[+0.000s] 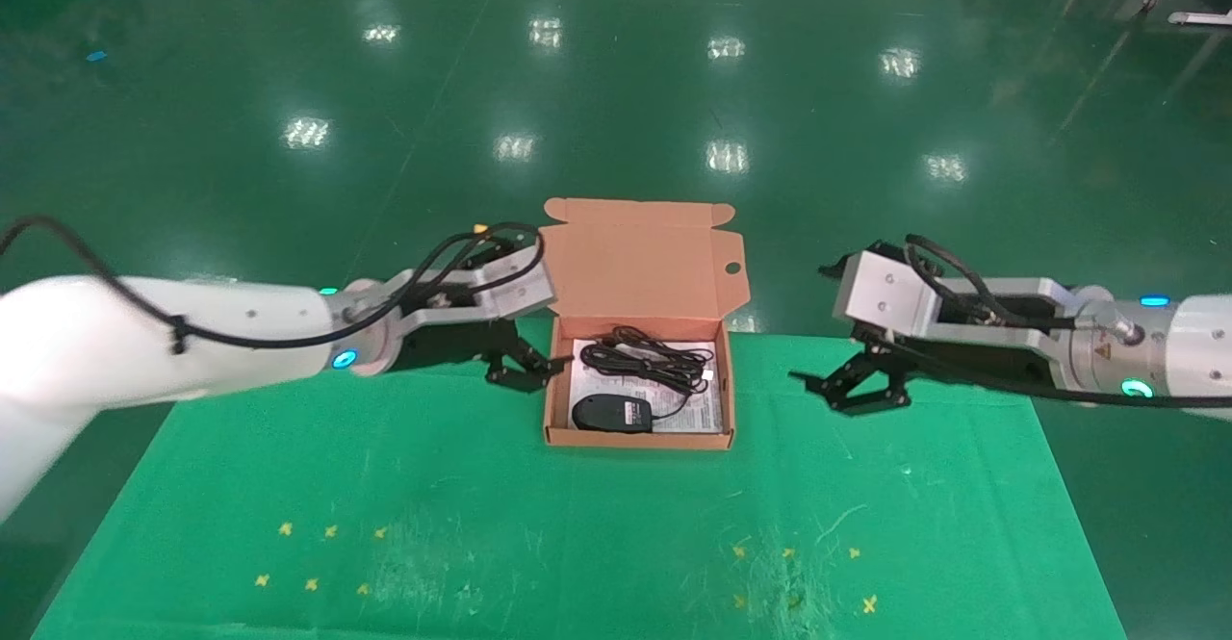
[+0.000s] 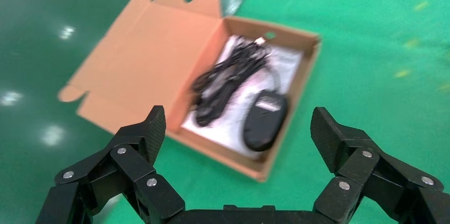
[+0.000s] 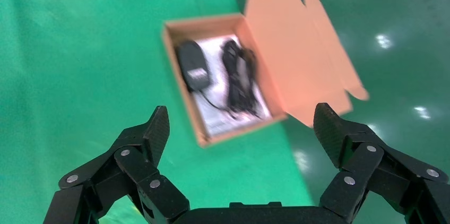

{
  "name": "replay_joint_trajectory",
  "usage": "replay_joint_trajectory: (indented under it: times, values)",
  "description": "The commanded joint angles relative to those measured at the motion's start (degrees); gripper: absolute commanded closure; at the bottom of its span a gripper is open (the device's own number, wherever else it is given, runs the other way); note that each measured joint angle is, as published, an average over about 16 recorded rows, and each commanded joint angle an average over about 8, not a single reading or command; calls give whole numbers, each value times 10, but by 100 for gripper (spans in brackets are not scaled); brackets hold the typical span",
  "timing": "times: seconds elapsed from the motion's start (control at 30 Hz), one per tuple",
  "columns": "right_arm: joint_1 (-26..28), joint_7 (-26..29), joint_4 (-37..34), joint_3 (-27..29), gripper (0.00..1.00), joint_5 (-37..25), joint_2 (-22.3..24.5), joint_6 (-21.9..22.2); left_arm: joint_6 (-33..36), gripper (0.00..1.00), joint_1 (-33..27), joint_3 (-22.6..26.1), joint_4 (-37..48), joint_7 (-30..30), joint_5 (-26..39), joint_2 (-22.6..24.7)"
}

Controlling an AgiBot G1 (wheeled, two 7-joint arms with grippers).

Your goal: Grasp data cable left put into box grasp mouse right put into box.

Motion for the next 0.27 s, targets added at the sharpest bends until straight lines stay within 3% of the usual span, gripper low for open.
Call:
replay_joint_trajectory:
  times: [0.03,0.27]
  values:
    - [-15,-2,1,20,0,22,2,-19,23,0,14,-20,-12,2,-28,-15]
    - [-54,-9,5,75,0,82,9,-71,84,0,51,-74,-44,8,-102,-56]
